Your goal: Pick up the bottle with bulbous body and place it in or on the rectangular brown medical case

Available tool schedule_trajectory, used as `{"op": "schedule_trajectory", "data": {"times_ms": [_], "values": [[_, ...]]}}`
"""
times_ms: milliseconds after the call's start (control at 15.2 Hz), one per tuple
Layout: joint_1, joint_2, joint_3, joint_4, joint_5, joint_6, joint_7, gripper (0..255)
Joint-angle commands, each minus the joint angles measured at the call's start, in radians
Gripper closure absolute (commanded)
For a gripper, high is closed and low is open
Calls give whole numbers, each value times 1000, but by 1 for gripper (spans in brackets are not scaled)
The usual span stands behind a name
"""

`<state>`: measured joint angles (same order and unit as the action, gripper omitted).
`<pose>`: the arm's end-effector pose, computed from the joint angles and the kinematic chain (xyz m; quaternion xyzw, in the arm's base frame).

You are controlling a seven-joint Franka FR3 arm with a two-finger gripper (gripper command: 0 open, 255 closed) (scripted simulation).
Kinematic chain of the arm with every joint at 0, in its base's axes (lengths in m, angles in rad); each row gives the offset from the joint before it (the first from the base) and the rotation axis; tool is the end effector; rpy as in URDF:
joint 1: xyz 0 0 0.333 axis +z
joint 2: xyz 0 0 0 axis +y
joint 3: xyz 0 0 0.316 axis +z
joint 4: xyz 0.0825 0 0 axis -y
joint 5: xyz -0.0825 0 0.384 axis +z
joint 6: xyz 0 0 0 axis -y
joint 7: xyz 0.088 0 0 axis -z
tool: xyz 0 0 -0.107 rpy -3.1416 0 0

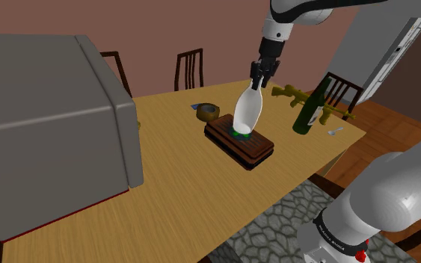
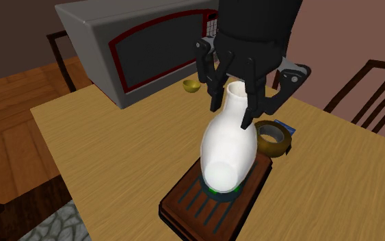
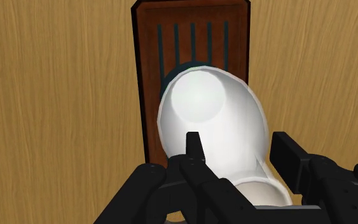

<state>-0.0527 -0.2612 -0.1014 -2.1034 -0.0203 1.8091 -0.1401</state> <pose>0.4684 -0.0779 0.5256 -0.9998 0.0025 0.0165 0.0057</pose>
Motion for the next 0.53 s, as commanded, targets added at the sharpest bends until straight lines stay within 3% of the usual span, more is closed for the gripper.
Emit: {"op": "schedule_trajectory", "data": {"times_ms": [0,198,264,462], "values": [[0,-1,0,-2,0,2,0,255],[0,-1,0,-2,0,2,0,255],[0,-1,0,-2,0,2,0,0],[0,-1,0,-2,0,2,0,0]]}}
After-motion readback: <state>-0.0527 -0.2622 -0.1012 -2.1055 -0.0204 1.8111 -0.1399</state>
